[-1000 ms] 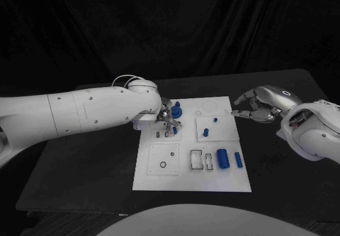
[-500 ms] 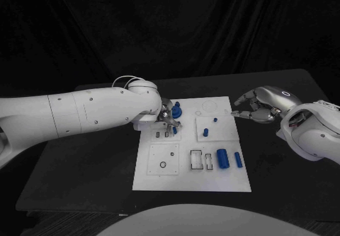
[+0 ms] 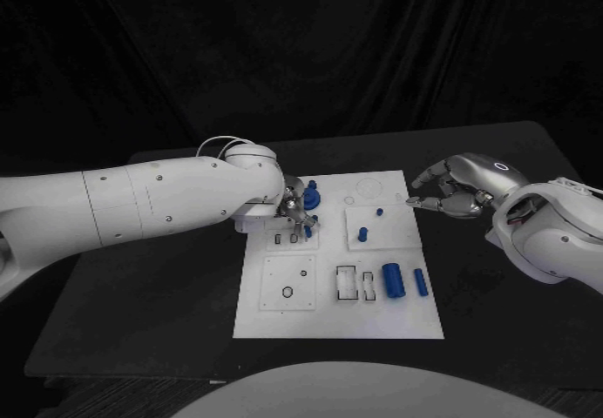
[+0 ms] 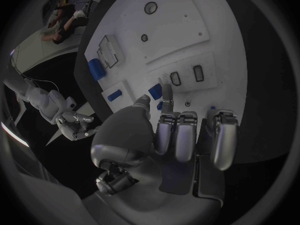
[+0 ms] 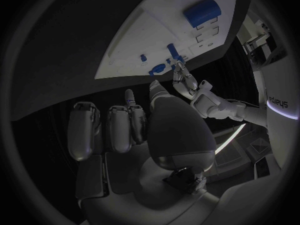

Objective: Assemble the parts on the task board

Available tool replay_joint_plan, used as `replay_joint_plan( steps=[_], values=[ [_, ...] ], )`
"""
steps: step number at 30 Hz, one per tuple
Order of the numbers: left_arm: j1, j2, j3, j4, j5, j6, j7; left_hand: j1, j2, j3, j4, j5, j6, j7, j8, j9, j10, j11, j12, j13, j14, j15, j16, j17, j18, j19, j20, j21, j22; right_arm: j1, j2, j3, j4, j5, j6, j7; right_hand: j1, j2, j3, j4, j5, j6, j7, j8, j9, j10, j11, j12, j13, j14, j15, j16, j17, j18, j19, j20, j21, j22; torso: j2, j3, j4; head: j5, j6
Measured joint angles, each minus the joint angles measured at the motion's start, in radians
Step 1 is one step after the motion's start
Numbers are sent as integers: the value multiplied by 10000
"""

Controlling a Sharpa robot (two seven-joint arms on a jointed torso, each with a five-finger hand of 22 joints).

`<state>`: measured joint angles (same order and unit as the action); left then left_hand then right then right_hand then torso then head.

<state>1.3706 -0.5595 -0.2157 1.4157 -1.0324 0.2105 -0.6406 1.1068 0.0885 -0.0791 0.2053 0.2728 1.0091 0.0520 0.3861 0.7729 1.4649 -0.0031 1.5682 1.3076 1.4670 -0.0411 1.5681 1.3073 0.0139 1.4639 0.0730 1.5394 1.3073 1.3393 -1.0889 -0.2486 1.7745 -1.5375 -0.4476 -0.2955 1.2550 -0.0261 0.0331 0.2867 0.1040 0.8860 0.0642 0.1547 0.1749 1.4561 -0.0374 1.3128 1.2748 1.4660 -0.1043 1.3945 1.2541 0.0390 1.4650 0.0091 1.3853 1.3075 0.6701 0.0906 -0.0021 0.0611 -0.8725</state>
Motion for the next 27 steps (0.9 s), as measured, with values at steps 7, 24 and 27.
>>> replay_joint_plan(
  steps=[7,24,27],
  values=[
    [-22,23,0,-32,-1,2,1,80,1,111,-55,62,0,0,-10,50,2,-2,0,0,0,0,0,0,0,16,-15,0,0,-15,7,0,-26,1,2,14,0,-1,0,0,-1,0,0,0,-1,0,0,-66,-3,0,0,0,-35,1,0,0,0,-1,1,-3,-2,29,1],
    [-97,69,-2,-76,-2,-3,-7,341,-77,581,-386,402,75,-75,-204,267,4,-75,0,0,1,-74,0,8,0,0,-72,0,0,-23,34,1,-76,21,0,44,0,-2,0,0,-2,0,0,0,-2,0,0,-66,-31,0,0,-1,-34,0,0,0,0,7,-2,0,-4,-3,1],
    [-102,71,-1,-76,-2,-6,-4,451,-102,751,-495,526,96,-95,-247,336,10,-135,0,0,-35,-109,0,8,1,36,-108,0,0,-34,38,1,-86,28,0,50,1,-2,0,0,-2,0,0,0,-2,0,0,-66,-31,0,0,-1,-34,1,0,0,0,6,-2,0,-4,-3,1]
  ],
)
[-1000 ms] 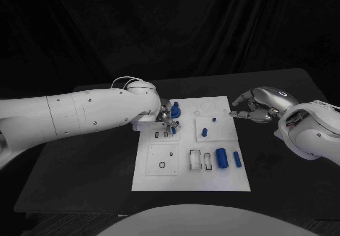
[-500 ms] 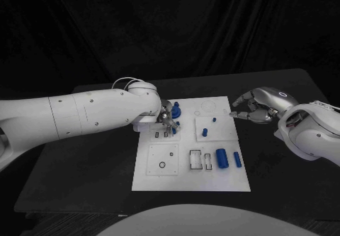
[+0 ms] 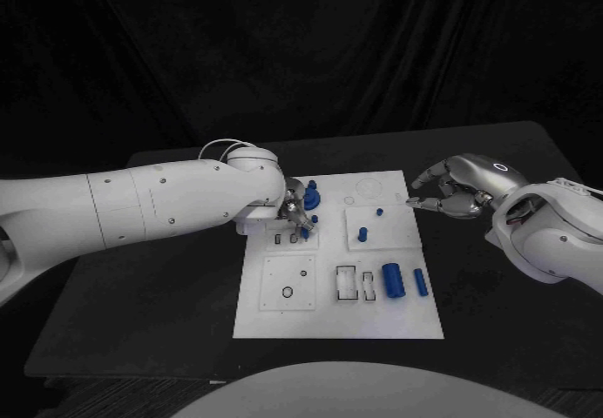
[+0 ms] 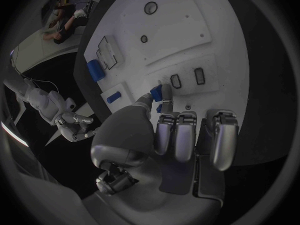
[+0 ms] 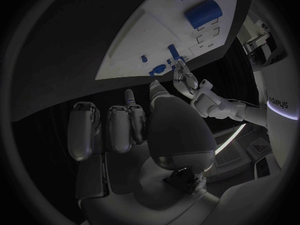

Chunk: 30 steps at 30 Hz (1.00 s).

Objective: Assemble the parts on the task board

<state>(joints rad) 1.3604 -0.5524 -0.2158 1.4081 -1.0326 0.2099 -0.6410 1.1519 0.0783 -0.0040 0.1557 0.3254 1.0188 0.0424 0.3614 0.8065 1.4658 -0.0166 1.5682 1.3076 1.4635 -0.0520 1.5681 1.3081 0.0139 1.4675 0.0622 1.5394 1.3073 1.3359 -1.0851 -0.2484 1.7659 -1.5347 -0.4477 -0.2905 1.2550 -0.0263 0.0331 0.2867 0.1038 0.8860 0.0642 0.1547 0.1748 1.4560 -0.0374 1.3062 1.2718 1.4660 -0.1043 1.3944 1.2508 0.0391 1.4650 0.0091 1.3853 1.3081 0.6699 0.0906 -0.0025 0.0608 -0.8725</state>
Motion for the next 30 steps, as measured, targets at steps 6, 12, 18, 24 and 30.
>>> replay_joint_plan(
  steps=[6,12,18,24,30],
  values=[
    [-4,1,2,4,-1,-7,7,91,-92,326,-166,194,40,-40,-92,104,-13,-13,0,-2,36,-35,0,-1,-1,-36,-36,0,0,-27,22,0,-29,11,0,13,0,0,0,0,0,0,0,0,-1,-37,37,0,-9,0,0,0,-18,0,0,0,-41,-1,-1,1,0,-19,0],
    [-6,-29,2,21,-1,-20,9,128,-135,546,-273,270,72,-71,-133,179,24,-49,0,-1,25,-45,0,-2,-1,-23,-49,0,0,-50,40,0,-61,16,0,29,0,0,0,0,0,0,0,0,6,-37,37,1,-23,0,0,-1,-36,0,0,0,-41,-2,-5,1,0,-38,0],
    [-7,-147,2,77,-2,-64,3,178,-186,862,-401,477,107,-103,-198,272,-9,-82,0,-2,34,-106,0,-3,-2,1,-73,0,8,-74,42,0,-73,18,1,44,4,4,0,0,0,37,37,0,7,-37,37,-16,-34,0,0,-2,-37,0,0,0,-41,-3,-5,1,3,-42,0],
    [-7,-327,2,196,-2,-148,-12,178,-187,1013,-417,554,123,-117,-231,322,-11,-83,-1,-1,34,-106,0,-3,-1,1,-72,0,7,-112,17,0,-80,28,1,61,46,44,0,0,0,36,37,0,7,-37,37,-40,-34,0,0,-2,-47,0,0,0,-41,-3,-5,1,5,-12,0],
    [-7,-545,2,319,-2,-238,-46,136,-228,1169,-402,601,124,-116,-250,362,-11,-83,-1,-2,34,-106,0,-4,-1,-36,-109,0,7,-135,4,-1,-83,46,1,74,72,70,0,0,-1,36,37,0,6,-37,37,-38,-34,0,1,-2,-47,0,0,0,-86,-4,-5,-1,7,31,0]
  ],
)
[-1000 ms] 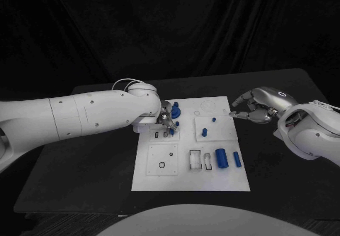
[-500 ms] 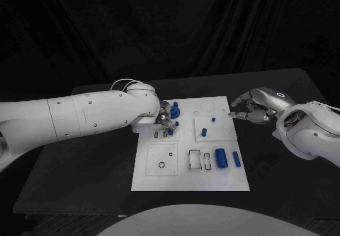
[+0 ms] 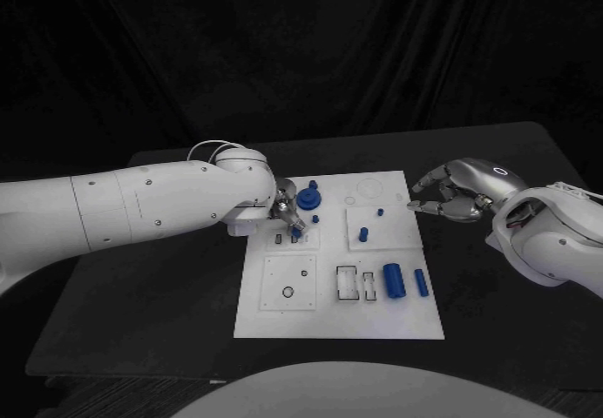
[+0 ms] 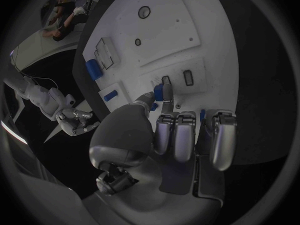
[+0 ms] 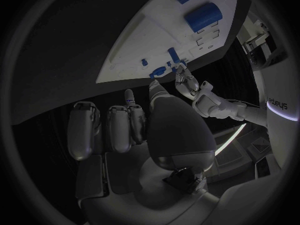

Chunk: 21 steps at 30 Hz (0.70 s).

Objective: Assemble the parts on the task board

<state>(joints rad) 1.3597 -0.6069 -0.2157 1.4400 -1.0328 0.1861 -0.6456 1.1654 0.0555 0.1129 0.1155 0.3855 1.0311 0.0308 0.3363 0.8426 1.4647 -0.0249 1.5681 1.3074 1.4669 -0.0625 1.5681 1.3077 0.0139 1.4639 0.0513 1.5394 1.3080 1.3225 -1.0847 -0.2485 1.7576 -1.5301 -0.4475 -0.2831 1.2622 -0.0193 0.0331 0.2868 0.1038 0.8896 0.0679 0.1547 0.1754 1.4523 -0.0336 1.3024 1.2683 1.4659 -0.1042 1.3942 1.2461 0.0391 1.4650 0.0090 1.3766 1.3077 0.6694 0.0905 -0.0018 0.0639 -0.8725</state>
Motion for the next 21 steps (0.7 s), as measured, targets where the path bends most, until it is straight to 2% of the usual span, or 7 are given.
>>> replay_joint_plan(
  steps=[21],
  values=[
    [0,-374,0,280,-1,-173,-295,-225,-224,382,30,58,54,-22,-179,71,0,1,1,0,0,1,0,-2,0,0,1,0,-2,-27,-7,0,-14,26,7,23,-3,-3,0,0,45,0,0,0,-1,0,0,-62,2,0,0,0,-24,0,0,0,0,-2,4,-2,-7,117,0]
  ],
)
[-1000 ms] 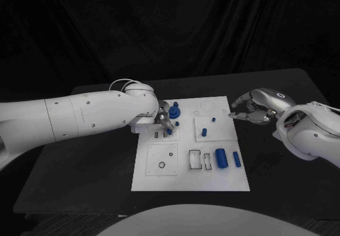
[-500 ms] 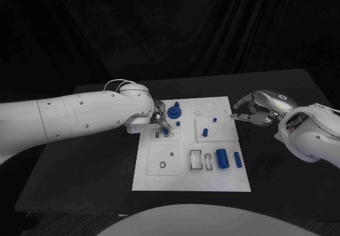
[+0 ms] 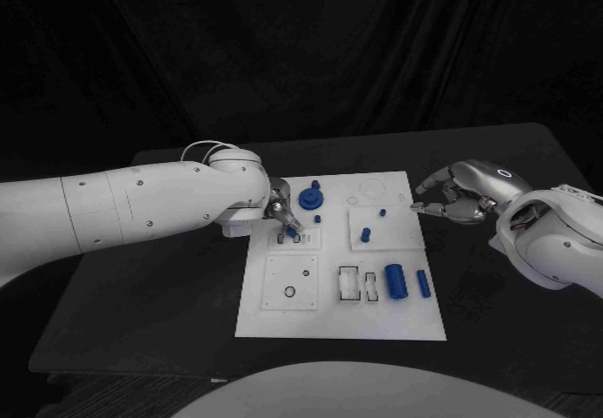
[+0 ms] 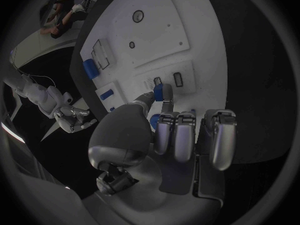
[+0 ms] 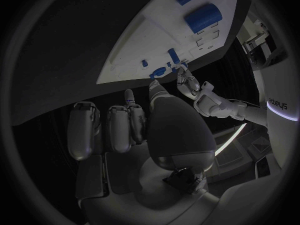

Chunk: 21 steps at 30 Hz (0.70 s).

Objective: Assemble the parts on the task board

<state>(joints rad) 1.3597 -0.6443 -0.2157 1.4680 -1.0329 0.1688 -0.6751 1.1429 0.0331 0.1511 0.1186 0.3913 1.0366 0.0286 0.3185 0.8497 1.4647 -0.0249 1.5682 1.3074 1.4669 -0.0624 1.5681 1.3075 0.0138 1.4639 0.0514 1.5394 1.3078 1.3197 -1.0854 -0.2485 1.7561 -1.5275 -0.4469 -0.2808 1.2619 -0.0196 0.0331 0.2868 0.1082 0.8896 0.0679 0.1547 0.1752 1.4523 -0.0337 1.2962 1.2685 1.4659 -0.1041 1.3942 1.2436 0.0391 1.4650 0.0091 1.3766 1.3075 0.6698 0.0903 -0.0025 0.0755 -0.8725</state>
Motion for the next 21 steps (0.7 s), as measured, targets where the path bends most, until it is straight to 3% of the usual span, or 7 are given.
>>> replay_joint_plan(
  steps=[5,11,21],
  values=[
    [-2,-113,-3,84,0,-161,-104,-136,-55,292,-16,228,37,-20,-90,30,0,0,0,0,-36,-36,0,0,0,37,-37,0,0,-1,-7,0,21,3,0,7,-1,-1,0,0,0,0,0,0,-1,0,0,0,0,0,0,0,0,-1,0,0,0,0,0,0,0,3,0],
    [-11,-208,-3,211,0,-364,-179,-225,-144,388,-1,270,73,-2,-126,44,0,1,0,0,-37,-36,0,0,0,37,-37,0,-1,-1,-16,0,37,4,2,15,3,3,-28,-29,0,0,0,0,-1,0,0,4,0,0,0,0,0,0,0,0,0,-1,0,-1,0,47,0],
    [-60,-216,-4,315,-1,-637,-198,-344,-98,526,54,271,73,-1,-224,55,0,1,0,0,-37,-36,0,0,0,37,-36,-40,-2,-2,-23,0,52,6,8,22,43,43,-28,-29,3,0,0,0,-1,0,0,23,3,0,1,0,-12,0,0,0,0,-2,-3,-1,0,96,0]
  ],
)
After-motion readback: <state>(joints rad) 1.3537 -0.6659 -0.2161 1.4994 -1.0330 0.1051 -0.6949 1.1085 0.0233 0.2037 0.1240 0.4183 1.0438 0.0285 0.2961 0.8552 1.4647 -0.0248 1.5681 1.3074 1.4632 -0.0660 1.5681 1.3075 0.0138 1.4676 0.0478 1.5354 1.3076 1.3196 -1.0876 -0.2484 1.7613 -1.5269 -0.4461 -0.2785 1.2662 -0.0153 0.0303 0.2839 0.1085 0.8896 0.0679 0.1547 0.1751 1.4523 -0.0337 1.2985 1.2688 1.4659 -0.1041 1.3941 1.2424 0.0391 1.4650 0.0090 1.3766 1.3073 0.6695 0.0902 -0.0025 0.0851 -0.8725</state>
